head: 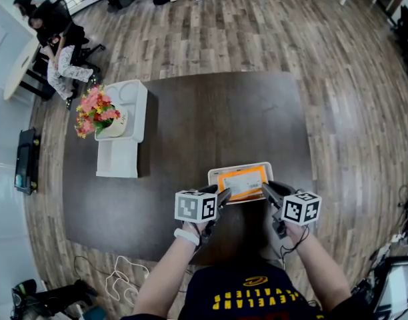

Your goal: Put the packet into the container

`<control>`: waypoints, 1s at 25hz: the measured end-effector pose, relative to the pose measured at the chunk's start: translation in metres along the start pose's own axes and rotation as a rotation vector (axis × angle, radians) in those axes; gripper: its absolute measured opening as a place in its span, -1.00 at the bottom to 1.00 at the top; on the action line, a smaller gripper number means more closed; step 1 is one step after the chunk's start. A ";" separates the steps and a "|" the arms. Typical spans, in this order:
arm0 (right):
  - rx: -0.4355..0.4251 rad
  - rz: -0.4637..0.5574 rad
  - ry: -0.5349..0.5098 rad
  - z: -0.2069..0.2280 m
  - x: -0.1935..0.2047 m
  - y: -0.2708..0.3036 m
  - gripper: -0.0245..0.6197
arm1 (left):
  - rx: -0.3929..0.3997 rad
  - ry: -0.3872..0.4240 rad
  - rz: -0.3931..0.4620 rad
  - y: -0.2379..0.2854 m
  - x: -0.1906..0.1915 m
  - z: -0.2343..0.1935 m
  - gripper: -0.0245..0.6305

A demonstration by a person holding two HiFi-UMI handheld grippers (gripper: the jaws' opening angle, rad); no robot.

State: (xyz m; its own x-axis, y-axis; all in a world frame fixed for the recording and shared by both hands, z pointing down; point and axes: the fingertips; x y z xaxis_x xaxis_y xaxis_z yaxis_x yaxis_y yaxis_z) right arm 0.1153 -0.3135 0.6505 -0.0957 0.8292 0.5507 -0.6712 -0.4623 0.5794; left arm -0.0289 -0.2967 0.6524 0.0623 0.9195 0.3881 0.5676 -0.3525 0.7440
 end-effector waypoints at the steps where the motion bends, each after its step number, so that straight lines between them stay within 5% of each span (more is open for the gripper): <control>1: -0.005 0.000 0.003 0.000 0.000 0.000 -0.66 | 0.000 0.000 -0.001 0.001 0.000 0.001 -0.30; 22: 0.098 -0.033 -0.080 0.007 0.010 0.006 -0.66 | -0.003 -0.021 0.019 -0.006 0.009 -0.001 -0.30; 25: 0.124 -0.008 -0.095 0.006 0.006 0.004 -0.46 | 0.001 -0.033 0.038 -0.014 0.010 0.000 -0.30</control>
State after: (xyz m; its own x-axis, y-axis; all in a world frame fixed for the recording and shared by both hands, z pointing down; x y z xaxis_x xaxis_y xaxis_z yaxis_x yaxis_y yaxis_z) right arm 0.1162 -0.3123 0.6592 -0.0162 0.8023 0.5966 -0.5751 -0.4956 0.6508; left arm -0.0364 -0.2829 0.6457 0.1102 0.9108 0.3979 0.5655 -0.3867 0.7285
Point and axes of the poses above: the fingertips, and each gripper's own axes: y forward along the fingers, z to its right, x out of its underside, and after that the axes turned 3 degrees about -x, right-handed
